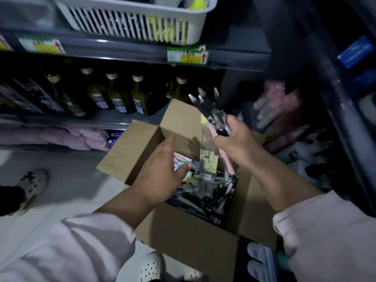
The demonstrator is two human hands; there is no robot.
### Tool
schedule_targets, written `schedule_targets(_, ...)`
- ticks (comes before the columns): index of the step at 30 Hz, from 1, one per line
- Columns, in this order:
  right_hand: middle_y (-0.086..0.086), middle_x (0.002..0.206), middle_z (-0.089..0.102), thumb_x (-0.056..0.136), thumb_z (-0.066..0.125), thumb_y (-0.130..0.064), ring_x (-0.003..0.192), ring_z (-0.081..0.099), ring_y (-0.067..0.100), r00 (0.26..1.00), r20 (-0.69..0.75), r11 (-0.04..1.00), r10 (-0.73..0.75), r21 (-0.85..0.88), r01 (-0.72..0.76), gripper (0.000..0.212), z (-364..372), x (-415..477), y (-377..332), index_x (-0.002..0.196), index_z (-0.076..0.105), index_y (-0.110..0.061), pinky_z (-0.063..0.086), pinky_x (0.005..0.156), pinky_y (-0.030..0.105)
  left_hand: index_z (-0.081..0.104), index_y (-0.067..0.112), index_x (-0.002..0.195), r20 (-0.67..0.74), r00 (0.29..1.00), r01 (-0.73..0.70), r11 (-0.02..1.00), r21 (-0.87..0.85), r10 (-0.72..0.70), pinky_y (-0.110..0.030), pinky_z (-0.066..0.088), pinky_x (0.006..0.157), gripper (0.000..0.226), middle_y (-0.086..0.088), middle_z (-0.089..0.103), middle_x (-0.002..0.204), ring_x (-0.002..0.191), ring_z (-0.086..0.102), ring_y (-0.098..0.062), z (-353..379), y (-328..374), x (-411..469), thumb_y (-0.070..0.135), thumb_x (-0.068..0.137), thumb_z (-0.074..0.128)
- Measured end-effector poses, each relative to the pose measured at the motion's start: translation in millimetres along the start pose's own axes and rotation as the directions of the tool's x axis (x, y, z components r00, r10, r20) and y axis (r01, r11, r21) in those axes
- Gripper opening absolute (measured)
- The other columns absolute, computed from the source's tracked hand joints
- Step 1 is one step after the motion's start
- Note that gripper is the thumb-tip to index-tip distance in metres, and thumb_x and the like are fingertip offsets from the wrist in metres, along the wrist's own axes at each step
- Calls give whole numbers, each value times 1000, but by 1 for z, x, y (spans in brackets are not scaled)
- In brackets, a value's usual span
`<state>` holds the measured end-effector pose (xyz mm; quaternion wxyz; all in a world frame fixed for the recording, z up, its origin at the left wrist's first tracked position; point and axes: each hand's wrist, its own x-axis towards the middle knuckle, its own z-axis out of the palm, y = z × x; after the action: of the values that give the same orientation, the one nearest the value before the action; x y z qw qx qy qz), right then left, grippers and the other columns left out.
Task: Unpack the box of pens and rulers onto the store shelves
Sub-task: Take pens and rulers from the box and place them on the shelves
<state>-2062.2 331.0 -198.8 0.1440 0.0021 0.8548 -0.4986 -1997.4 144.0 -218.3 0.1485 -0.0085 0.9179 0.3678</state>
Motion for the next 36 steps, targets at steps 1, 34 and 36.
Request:
schedule_targets(1,5,74,52,79,59,-5,61,48,14,1000,-13,999,18,37,-18,20,-7,-3,-3,98,54,-8,38,53,27,7,15,152,15,1000,13,1000,-17,-13,-29,21,116,84,-3,18,157,144,19,-16,-2,9,-2,43,90,56)
schedule_targets(34,13,72,45,86,46,-2,71,52,24,766,-381,473,518,873,114,8,-160,-197,-140,92,51,-1,47,69,41,62,16,79,471,837,-24,879,-475,277,-23,47,54,21,-7,65,71,55,57,-18,-88,278,-108,6,95,52)
schedule_targets(36,15,78,48,83,47,-2,77,53,26,733,-424,475,532,866,156,18,-169,-214,-144,100,53,-2,46,75,44,64,13,81,496,809,-54,880,-472,315,-26,49,56,20,-14,67,78,60,59,-23,-86,291,-116,4,94,52)
